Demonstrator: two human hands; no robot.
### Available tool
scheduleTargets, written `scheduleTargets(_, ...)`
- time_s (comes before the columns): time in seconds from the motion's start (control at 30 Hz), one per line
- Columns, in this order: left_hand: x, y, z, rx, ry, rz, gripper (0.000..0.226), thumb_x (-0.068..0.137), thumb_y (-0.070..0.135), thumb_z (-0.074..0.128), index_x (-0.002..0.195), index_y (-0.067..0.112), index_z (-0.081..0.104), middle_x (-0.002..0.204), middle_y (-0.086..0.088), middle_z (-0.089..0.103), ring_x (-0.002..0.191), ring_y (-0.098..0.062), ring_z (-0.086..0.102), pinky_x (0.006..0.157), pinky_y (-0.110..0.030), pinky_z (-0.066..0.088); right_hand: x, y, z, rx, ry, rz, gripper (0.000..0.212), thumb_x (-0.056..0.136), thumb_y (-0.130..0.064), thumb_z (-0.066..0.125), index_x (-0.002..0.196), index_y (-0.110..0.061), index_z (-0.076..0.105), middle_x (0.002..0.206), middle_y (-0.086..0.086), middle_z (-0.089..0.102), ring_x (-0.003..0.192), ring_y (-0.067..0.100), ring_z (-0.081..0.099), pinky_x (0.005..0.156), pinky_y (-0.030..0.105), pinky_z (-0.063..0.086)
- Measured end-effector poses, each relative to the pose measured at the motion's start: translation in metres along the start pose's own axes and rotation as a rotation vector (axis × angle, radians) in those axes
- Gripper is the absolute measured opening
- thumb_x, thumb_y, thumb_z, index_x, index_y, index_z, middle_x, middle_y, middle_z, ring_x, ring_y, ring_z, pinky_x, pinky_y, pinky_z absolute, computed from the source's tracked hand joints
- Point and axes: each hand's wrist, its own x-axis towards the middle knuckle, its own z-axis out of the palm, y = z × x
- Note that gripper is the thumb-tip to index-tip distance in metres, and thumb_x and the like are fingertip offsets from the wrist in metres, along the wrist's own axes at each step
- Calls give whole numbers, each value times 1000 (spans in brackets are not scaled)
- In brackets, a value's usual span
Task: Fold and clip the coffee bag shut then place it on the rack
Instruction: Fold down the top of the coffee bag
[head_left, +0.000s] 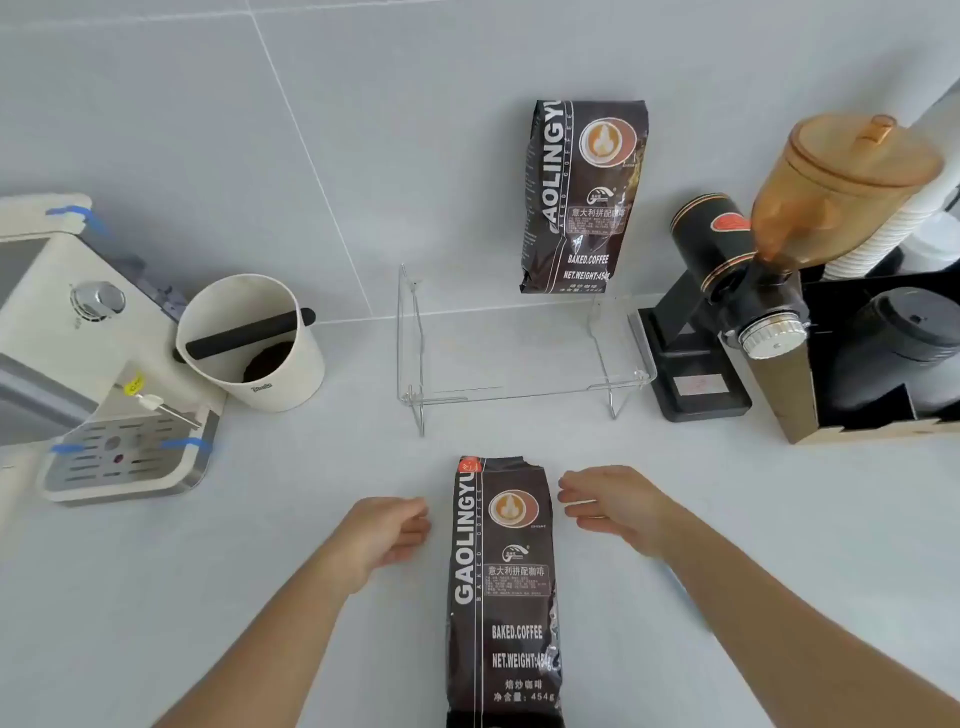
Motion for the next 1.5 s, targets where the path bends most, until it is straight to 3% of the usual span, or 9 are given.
scheduleTargets(0.17,10,7,24,-121,-27,-37,31,92,30,56,102,4,69,109,-17,73,91,-26,67,91,-39,51,13,9,12,133,-22,56,37,93,-29,61,113,1,68,117,20,71,96,27,66,98,39,51)
scheduleTargets(0.27,9,20,35,-138,-63,-23,35,88,37,61,99,6,72,100,-14,77,87,-26,69,94,-41,51,18,8,19,148,-26,45,37,92,-33,62,111,-2,70,111,18,73,94,27,67,96,39,52)
scheduleTargets(0.5,15,34,51,-235,-61,-51,35,82,39,71,94,7,74,85,-10,75,71,-24,67,68,-32,55,24,6,32,156,23,-3,16,90,-23,64,90,-11,73,91,9,71,81,23,65,91,37,54)
scheduleTargets(0.63,12,35,52,-259,-44,-42,37,83,38,69,97,5,73,86,-10,75,72,-23,67,68,-31,54,20,5,38,187,122,-79,15,85,-15,69,85,-1,74,82,12,68,77,25,60,77,37,52)
scheduleTargets(0.8,-2,31,44,-302,-7,-3,37,85,36,68,97,2,72,85,-9,76,70,-20,66,66,-30,51,5,3,45,147,166,-159,17,80,-18,72,64,-16,76,69,5,65,71,22,52,71,38,44)
scheduleTargets(0.97,-27,32,38,-334,0,67,22,88,28,64,87,6,71,81,-9,74,68,-20,64,65,-31,49,-19,-2,51,108,195,-252,20,85,-16,70,66,-16,75,59,-4,64,63,16,52,67,31,44)
scheduleTargets(1.27,-73,26,33,-417,-1,250,18,89,15,60,81,4,71,75,-10,74,61,-17,66,63,-32,48,-61,-5,54,130,132,-314,11,83,-19,71,76,-11,76,76,9,75,71,19,59,73,36,45)
scheduleTargets(1.37,-87,25,32,-439,-8,311,20,90,15,60,86,-2,71,83,-16,76,67,-20,68,66,-33,50,-78,-8,54,150,129,-340,11,85,-14,70,78,-7,75,90,21,77,72,20,63,74,36,45)
scheduleTargets(1.5,-101,29,33,-489,-7,399,22,91,12,57,88,-7,69,88,-20,75,75,-26,66,71,-35,51,-100,-20,53,149,123,-406,12,86,-11,69,75,-9,74,92,22,77,70,18,64,73,33,47)
